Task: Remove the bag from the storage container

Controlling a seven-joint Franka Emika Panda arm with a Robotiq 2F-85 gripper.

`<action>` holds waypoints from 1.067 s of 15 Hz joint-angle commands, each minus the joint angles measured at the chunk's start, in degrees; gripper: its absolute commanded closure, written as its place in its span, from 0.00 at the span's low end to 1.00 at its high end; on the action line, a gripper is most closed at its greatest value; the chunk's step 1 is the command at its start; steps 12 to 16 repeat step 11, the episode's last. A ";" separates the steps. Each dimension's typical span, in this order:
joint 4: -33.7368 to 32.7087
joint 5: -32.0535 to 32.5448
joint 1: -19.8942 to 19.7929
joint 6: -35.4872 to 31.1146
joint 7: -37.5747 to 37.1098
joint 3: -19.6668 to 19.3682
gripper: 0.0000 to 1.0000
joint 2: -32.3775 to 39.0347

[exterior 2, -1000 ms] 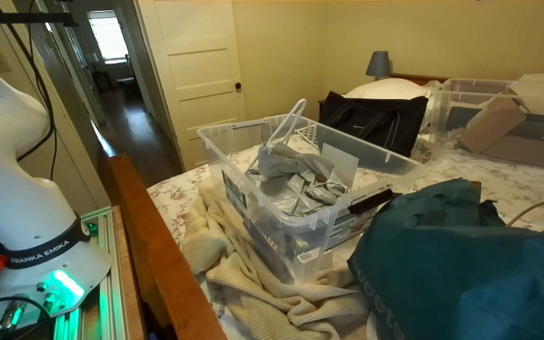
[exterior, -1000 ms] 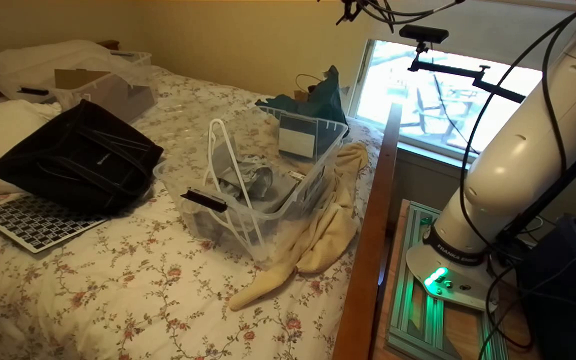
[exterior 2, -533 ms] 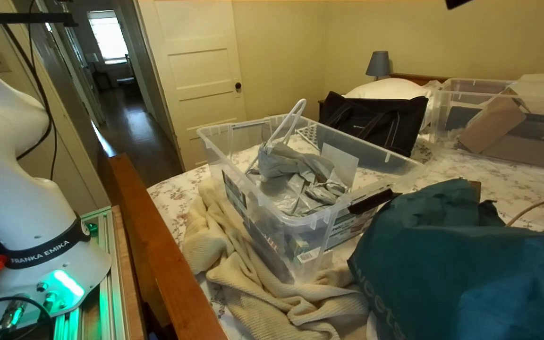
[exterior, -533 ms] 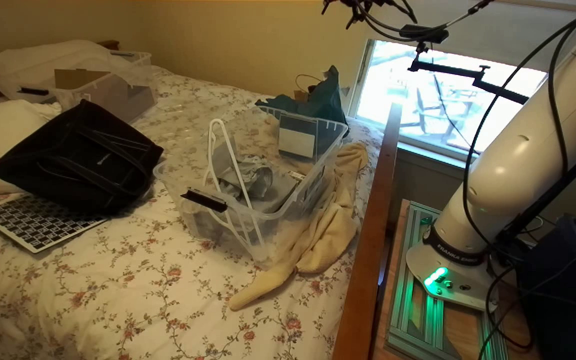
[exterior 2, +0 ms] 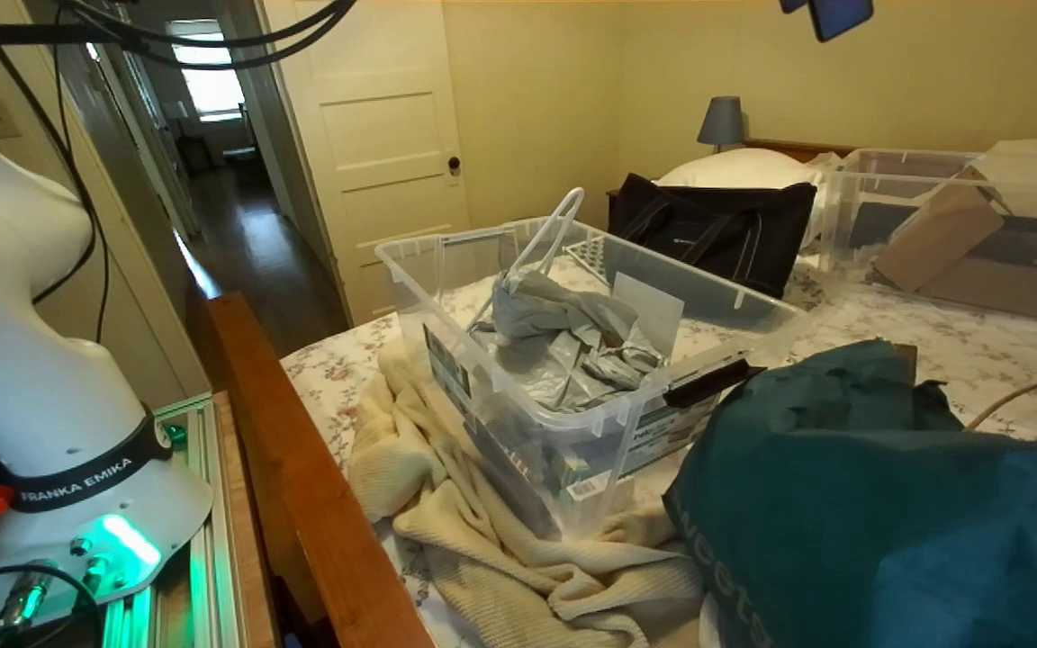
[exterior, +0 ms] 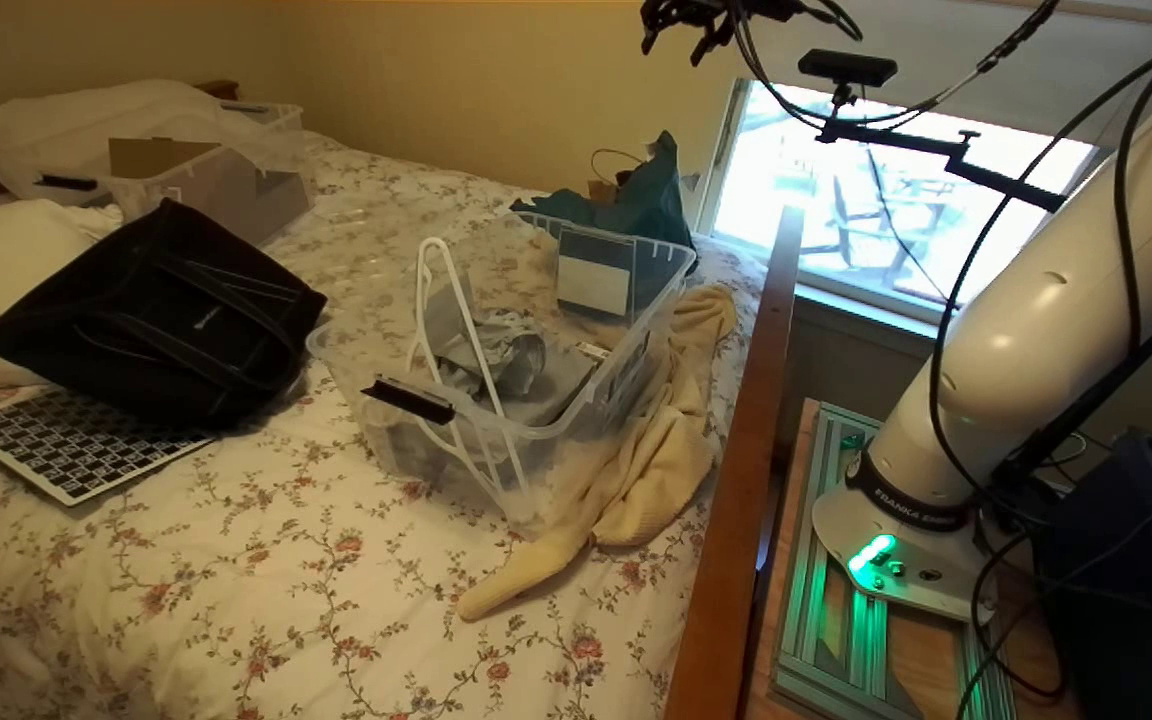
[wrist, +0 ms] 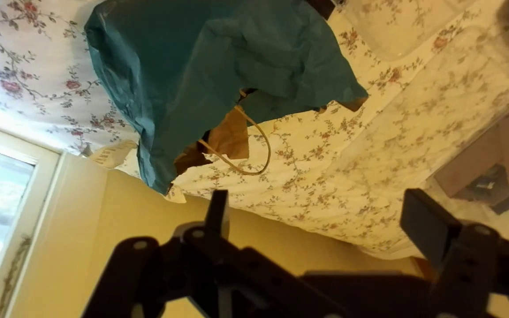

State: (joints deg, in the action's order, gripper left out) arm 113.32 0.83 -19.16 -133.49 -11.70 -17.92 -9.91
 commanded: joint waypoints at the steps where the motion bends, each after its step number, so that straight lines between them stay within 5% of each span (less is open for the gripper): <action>1: 3.41 0.68 0.96 0.79 7.09 0.24 0.00 -3.25; 16: 1.98 -0.10 0.96 0.34 7.67 0.07 0.00 -1.37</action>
